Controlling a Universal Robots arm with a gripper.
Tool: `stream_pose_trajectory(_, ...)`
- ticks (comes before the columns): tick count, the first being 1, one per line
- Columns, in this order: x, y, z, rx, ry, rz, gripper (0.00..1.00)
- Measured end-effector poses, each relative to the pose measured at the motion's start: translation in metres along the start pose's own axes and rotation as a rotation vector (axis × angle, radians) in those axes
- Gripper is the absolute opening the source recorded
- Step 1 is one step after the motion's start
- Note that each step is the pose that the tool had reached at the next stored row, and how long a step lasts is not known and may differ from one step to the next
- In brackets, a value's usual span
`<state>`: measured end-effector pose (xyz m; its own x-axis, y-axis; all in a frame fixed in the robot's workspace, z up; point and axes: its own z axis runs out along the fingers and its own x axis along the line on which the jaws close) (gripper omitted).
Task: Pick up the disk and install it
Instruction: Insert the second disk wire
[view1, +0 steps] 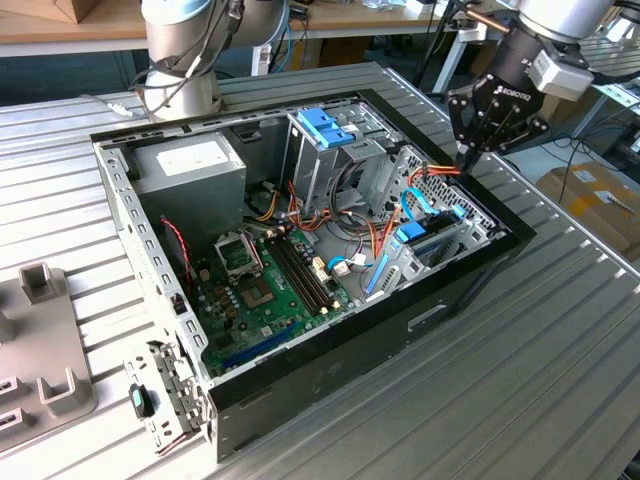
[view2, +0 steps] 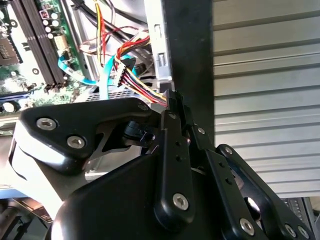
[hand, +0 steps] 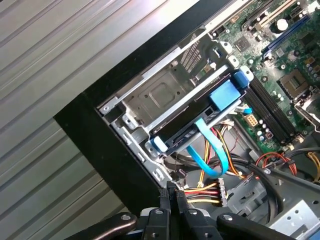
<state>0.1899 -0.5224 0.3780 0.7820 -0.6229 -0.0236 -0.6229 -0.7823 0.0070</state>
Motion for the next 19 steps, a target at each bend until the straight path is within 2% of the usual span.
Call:
stream_pose_trajectory(5, -0.0113, 0.0095, 0.0007, 0.0005, 0.0007, 0.0, 0.16)
stream_pose_trajectory(11, -0.013, 0.0109, 0.0008, 0.0006, 0.0006, 0.006, 0.16)
stream_pose_trajectory(17, -0.013, 0.0109, 0.0011, 0.0026, 0.0001, 0.093, 0.16)
stream_pose_trajectory(19, -0.013, 0.0109, 0.0013, 0.0036, -0.0002, 0.134, 0.16)
